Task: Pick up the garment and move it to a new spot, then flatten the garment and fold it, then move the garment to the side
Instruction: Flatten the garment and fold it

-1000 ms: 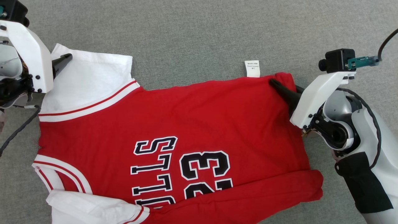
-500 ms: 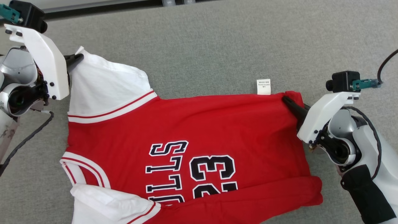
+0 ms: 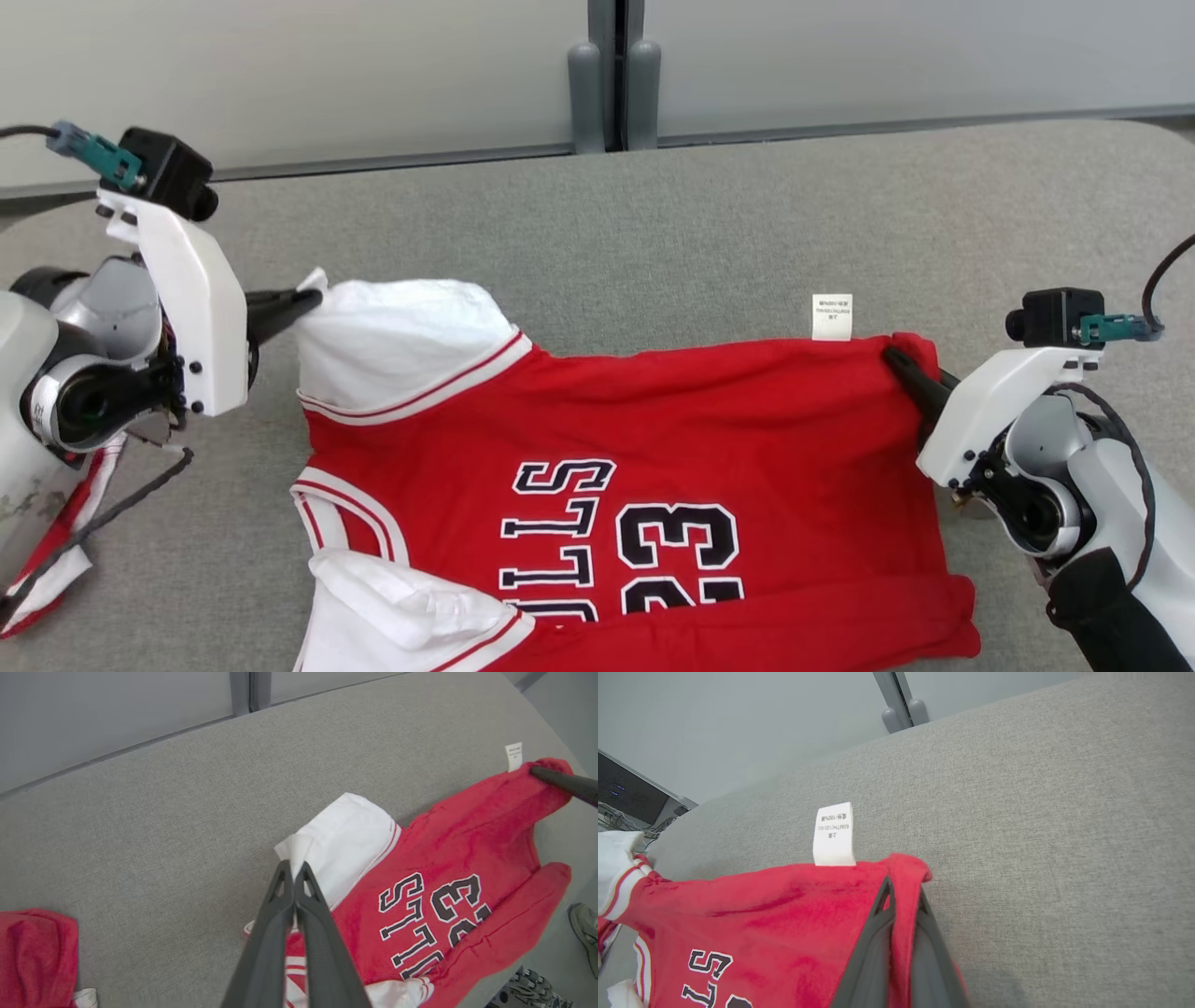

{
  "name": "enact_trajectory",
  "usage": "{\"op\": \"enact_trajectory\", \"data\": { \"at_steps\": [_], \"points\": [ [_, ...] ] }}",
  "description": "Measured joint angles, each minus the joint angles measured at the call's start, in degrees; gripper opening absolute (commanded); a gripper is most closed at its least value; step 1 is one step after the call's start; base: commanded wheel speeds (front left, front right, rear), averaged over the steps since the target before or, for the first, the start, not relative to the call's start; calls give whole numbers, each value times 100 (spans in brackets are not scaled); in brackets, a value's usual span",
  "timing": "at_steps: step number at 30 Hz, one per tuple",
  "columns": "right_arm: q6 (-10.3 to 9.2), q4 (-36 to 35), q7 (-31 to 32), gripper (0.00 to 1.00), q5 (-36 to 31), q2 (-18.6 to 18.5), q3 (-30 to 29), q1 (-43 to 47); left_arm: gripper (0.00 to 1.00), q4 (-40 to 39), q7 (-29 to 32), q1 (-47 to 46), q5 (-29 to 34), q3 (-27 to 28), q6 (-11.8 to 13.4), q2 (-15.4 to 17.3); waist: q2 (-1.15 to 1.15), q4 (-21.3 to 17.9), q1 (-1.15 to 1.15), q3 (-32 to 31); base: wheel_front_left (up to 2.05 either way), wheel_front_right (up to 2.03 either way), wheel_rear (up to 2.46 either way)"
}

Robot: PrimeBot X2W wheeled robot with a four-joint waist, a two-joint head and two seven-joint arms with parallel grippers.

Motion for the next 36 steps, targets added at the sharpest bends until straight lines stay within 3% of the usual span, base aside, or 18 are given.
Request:
{"op": "enact_trajectory", "data": {
  "at_steps": [5, 14, 20, 29, 36],
  "points": [
    [0, 91, -79, 0, 107, -115, 158, 177, 0, -436, 508, 342, -402, -105, 18, 256, 0, 121, 0, -385, 0, 0, 0],
    [0, 255, -82, 0, 201, -389, 403, 248, 0, -1540, 1325, 839, -1016, -280, 497, 649, 0, 332, 0, -761, 0, 0, 0],
    [0, 232, 12, 0, 330, -587, 772, 222, 0, -2067, 1563, 1134, -1336, -333, 791, 795, 0, 412, 0, -800, 0, 0, 0],
    [0, -415, 292, 0, 849, -1290, 1434, 226, 0, -2308, 1728, 1428, -1535, -435, 1032, 973, 0, 431, 0, -679, 0, 0, 0],
    [1, -1133, 871, 0, 1310, -2060, 2105, 218, 0, -2440, 1874, 1589, -1719, -457, 1170, 1135, 0, 398, 0, -641, 0, 0, 0]
  ]
}}
